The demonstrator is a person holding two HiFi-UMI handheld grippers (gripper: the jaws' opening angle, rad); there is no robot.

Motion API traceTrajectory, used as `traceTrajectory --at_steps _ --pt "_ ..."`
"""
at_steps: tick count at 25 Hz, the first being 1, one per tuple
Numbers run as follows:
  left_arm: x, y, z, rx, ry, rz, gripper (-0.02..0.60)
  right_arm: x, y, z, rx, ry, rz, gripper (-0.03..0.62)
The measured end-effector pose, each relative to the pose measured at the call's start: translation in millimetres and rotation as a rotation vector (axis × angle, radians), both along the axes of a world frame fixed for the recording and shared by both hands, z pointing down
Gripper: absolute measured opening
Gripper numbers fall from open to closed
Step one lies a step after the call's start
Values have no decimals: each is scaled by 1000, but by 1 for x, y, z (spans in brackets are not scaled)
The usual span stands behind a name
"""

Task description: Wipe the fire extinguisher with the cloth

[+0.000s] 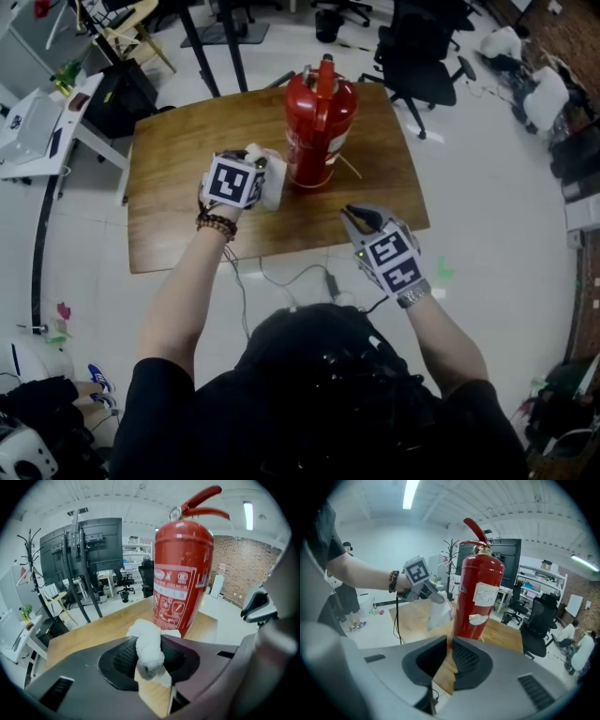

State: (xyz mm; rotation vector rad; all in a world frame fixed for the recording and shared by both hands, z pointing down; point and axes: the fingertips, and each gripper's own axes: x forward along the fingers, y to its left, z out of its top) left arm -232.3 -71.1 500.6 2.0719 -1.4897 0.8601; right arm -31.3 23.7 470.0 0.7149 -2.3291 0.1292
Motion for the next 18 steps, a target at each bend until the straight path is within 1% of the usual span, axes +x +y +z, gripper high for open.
traceTrajectory --at_steps 2,4,7,9,13,15,18 --pt "11 -6 -36 61 49 31 112 2 2 -3 0 1 13 52" --pt "16 -8 -67 106 57 49 112 5 3 -6 -1 -5 20 52" --pt "20 -10 -106 159 68 52 112 9 4 -10 8 -25 9 52" --pt "15 -8 -128 185 84 36 112 8 8 -11 11 -36 -9 52" --pt "3 -3 -172 237 86 -18 112 5 13 -22 21 -48 -54 52" --pt "2 -1 -192 262 96 -45 112 2 12 -25 26 -51 -77 52" --pt "5 4 -208 278 109 -68 112 -2 14 -25 23 -51 -104 52"
